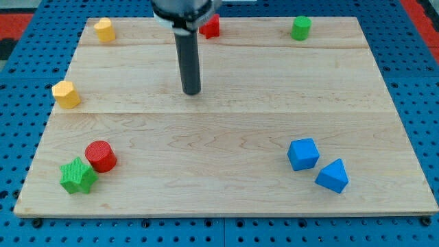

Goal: Slide the green star towards the top right

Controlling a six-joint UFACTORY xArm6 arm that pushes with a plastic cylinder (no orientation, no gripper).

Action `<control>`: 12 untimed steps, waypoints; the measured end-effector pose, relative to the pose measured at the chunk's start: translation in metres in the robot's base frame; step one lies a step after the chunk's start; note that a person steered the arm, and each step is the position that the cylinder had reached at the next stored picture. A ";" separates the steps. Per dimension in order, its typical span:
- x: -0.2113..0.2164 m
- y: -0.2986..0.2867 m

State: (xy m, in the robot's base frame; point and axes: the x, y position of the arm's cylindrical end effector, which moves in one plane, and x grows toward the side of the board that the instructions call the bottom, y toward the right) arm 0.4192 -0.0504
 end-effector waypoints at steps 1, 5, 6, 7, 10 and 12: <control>0.061 -0.003; 0.098 -0.192; 0.136 -0.226; 0.152 -0.185; 0.154 -0.096; 0.159 -0.075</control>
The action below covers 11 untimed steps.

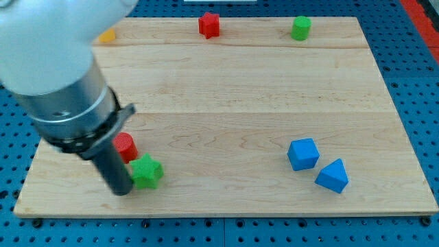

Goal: Slide the green star towards the top right

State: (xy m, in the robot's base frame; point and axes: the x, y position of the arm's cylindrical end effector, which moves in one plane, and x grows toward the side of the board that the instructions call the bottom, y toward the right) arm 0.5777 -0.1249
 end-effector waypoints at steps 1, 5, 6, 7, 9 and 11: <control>-0.047 0.041; -0.100 0.149; -0.139 0.192; -0.161 0.232; -0.161 0.187; -0.170 0.223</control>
State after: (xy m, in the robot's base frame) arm 0.4074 0.0981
